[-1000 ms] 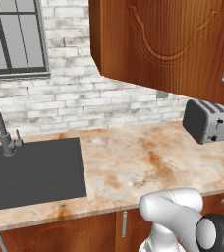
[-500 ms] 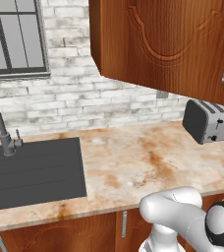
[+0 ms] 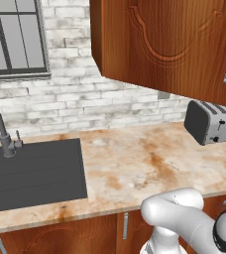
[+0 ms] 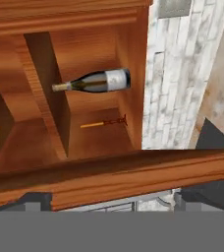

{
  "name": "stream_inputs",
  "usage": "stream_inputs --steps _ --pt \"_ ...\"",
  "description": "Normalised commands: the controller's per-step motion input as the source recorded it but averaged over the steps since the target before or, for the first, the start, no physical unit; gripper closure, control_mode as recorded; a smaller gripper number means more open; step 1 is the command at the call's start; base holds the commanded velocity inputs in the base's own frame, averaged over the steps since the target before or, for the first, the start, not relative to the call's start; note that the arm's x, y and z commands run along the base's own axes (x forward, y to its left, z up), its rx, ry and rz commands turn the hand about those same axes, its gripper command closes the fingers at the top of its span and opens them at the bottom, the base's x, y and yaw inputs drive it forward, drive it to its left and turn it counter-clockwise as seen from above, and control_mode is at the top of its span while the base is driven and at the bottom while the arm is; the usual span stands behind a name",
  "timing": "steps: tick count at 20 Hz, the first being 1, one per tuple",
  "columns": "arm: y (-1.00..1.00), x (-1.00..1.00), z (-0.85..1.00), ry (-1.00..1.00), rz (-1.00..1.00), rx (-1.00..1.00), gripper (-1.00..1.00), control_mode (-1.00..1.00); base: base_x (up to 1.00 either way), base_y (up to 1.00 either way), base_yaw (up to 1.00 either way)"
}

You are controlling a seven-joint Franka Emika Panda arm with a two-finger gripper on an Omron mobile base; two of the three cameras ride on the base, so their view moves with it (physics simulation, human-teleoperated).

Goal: Get the candle and the wine from the cabinet and move them to the dining counter.

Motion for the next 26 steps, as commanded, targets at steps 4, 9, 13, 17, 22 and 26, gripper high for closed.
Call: stream_inputs --steps 4,9,13,17,22,26 --pt "-0.08 0.64 -0.16 -0.04 0.14 0.07 -1.0 -1.0 0.0 0.0 0.0" --pt "-0.14 0.67 -0.07 0.0 0.15 0.08 -1.0 -1.0 0.0 0.0 0.0" --pt "-0.18 0.55 -0.01 0.0 0.2 0.13 -1.0 -1.0 0.0 0.0 0.0" --pt "0.0 0.57 -0.05 0.0 0.18 0.07 -1.0 -1.0 0.0 0.0 0.0" --pt "0.0 0.5 -0.1 -0.02 0.17 0.01 -1.0 -1.0 0.0 0.0 0.0" --pt "-0.02 0.38 -0.1 -0.09 0.17 0.0 -1.0 -1.0 0.0 0.0 0.0"
